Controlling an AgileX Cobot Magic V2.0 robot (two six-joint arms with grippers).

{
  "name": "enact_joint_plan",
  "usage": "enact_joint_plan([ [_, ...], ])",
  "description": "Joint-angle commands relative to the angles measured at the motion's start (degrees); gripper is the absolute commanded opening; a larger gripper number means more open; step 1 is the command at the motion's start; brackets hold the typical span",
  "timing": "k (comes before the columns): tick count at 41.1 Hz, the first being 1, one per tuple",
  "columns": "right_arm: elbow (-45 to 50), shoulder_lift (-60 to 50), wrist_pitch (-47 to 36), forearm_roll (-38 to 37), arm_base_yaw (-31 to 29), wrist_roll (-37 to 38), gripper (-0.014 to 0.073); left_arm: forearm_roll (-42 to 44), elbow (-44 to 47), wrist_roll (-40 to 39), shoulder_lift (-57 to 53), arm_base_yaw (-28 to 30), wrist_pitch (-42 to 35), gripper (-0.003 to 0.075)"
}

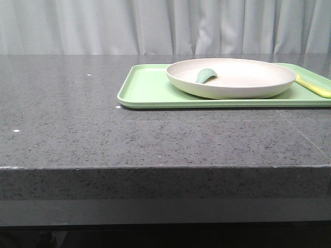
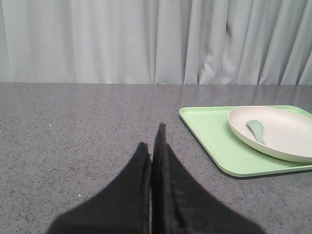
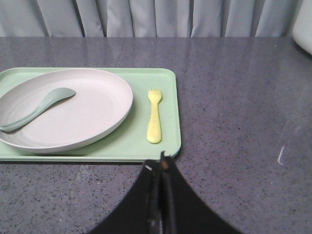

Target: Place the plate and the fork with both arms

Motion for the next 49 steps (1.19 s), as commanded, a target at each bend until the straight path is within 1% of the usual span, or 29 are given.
enact_joint_plan([
  [1, 0.19, -3.22, -5.17, -0.45, 0.08, -0.62, -0.0063, -0.27, -1.41, 0.1, 0.66, 0.08, -4.77, -0.0018],
  [7, 0.6, -5.7, -5.17, -0.45, 0.08, -0.62, -0.0063, -0.27, -1.41, 0.1, 0.66, 0.08, -4.77, -0.0018],
  [49, 0.6, -5.7, -5.17, -0.45, 0.08, -0.62, -0.0063, -0.27, -1.41, 0.1, 0.66, 0.08, -4.77, -0.0018],
])
